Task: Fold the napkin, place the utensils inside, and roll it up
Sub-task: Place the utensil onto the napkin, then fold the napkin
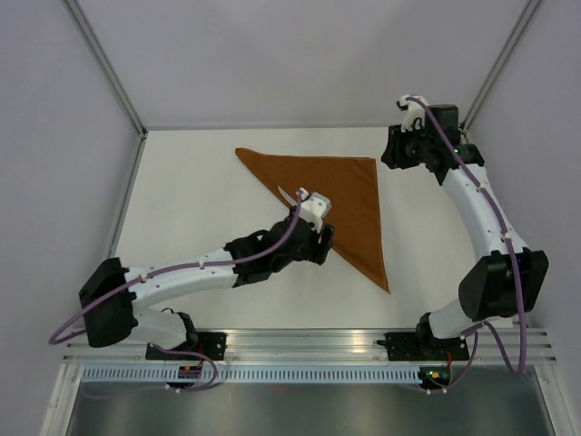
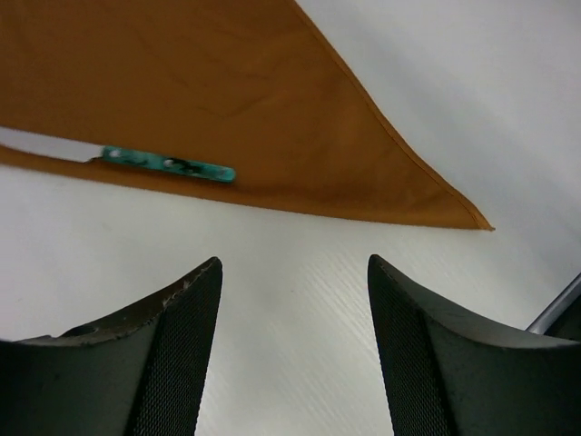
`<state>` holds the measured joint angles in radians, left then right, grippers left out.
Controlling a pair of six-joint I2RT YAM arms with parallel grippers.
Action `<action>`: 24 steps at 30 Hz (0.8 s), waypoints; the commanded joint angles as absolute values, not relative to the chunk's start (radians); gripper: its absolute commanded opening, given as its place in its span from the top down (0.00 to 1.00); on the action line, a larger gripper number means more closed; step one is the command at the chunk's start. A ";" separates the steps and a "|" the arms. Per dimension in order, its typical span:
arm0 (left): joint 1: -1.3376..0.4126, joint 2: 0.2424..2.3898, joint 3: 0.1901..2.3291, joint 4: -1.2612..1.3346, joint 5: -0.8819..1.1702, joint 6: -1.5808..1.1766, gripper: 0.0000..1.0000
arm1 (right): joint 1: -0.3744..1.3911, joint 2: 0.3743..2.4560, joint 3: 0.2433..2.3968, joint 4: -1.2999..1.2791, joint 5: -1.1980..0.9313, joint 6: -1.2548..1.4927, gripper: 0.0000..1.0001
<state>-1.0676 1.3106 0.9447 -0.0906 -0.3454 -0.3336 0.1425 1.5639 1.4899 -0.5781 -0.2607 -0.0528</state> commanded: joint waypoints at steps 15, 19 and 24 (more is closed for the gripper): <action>-1.402 1.755 1.063 0.339 -0.293 0.032 0.25 | -0.121 1.422 1.287 -0.606 -0.446 -0.026 0.50; -1.460 1.848 1.086 0.409 -0.359 0.112 0.25 | -0.121 1.442 1.278 -0.595 -0.425 -0.031 0.50; -1.479 1.927 1.092 0.472 -0.390 0.179 0.26 | -0.123 1.457 1.269 -0.598 -0.413 -0.037 0.50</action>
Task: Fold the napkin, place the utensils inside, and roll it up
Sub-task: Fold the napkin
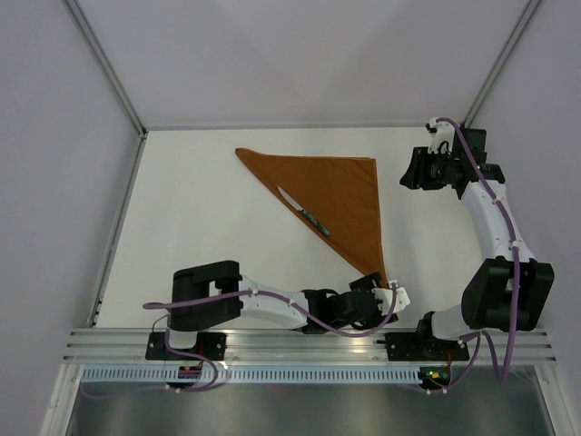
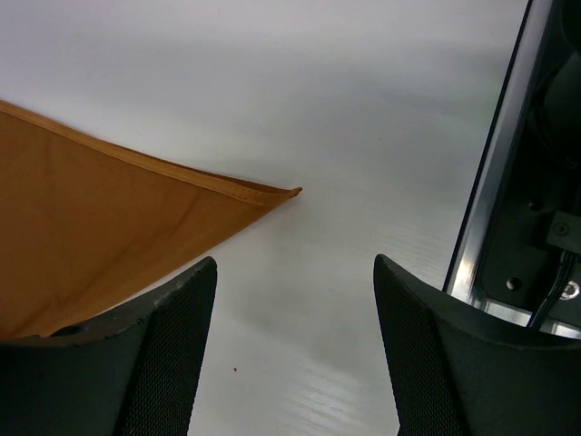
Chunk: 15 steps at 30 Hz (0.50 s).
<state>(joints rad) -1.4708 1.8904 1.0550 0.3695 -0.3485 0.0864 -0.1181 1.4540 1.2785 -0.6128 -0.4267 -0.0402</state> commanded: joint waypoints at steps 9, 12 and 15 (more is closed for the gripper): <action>-1.482 2.031 1.118 0.564 -0.469 0.297 0.29 | -0.123 1.466 1.258 -0.595 -0.417 -0.041 0.50; -1.485 2.066 1.121 0.610 -0.506 0.346 0.30 | -0.123 1.471 1.259 -0.600 -0.419 -0.041 0.50; -1.488 2.091 1.132 0.621 -0.506 0.377 0.31 | -0.123 1.471 1.258 -0.597 -0.420 -0.041 0.49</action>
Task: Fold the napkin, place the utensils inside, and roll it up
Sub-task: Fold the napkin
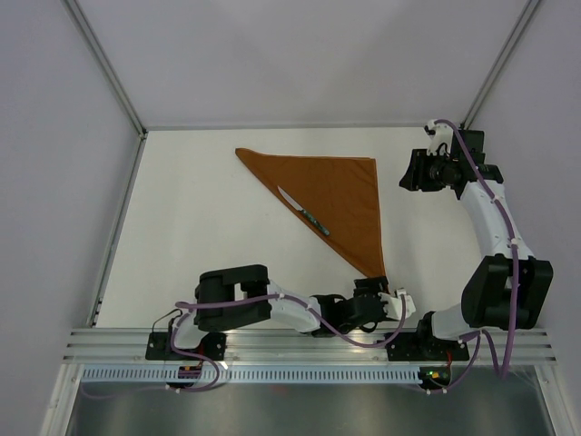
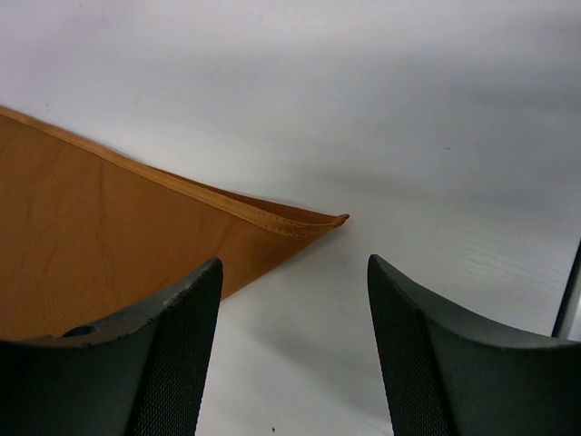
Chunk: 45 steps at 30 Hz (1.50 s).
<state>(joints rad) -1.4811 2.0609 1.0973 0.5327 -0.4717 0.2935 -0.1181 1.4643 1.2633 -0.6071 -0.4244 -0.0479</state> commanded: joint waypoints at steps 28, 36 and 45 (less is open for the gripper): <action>-1.477 2.207 1.206 0.686 -0.529 0.445 0.82 | -0.123 1.480 1.259 -0.595 -0.419 -0.044 0.49; -1.428 2.116 1.204 0.658 -0.488 0.321 0.96 | -0.123 1.480 1.259 -0.597 -0.419 -0.044 0.50; -1.257 1.971 1.154 0.595 -0.384 -0.047 0.98 | -0.123 1.479 1.259 -0.600 -0.423 -0.046 0.50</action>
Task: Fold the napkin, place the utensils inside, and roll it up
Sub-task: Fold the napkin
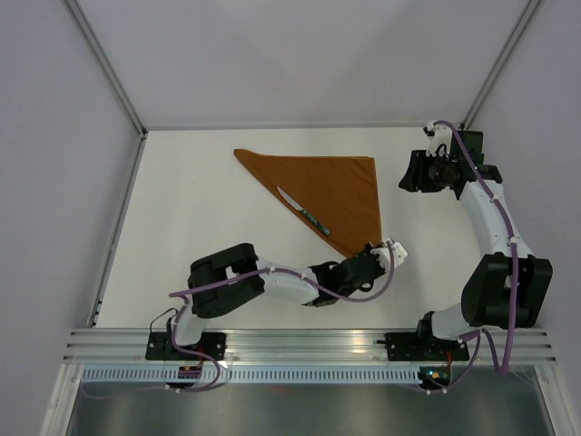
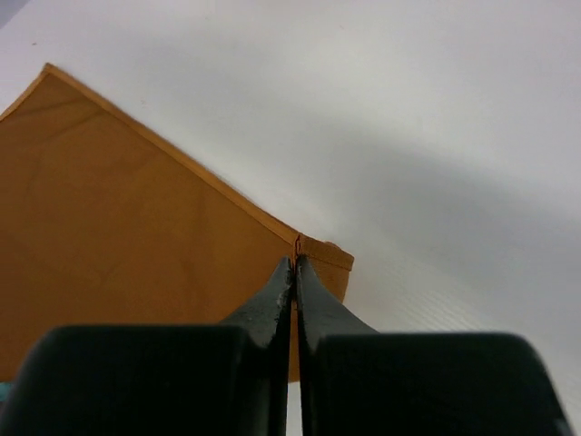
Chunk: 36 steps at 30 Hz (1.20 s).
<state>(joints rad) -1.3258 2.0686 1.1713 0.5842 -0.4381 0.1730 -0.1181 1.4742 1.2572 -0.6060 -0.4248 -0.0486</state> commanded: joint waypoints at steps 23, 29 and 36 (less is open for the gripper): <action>-0.773 1.799 1.009 0.423 -0.249 -0.569 0.98 | -0.123 1.483 1.253 -0.597 -0.431 -0.046 0.50; -0.695 1.809 1.025 0.393 -0.215 -0.580 0.98 | -0.123 1.485 1.253 -0.597 -0.437 -0.044 0.50; -0.635 1.832 1.051 0.367 -0.193 -0.589 0.98 | -0.123 1.485 1.252 -0.598 -0.440 -0.046 0.50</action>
<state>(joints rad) -0.6518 1.8450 1.0100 0.3702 -0.2234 -0.5488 -0.1181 1.4750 1.2568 -0.6060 -0.4305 -0.0490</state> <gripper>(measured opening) 0.029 0.505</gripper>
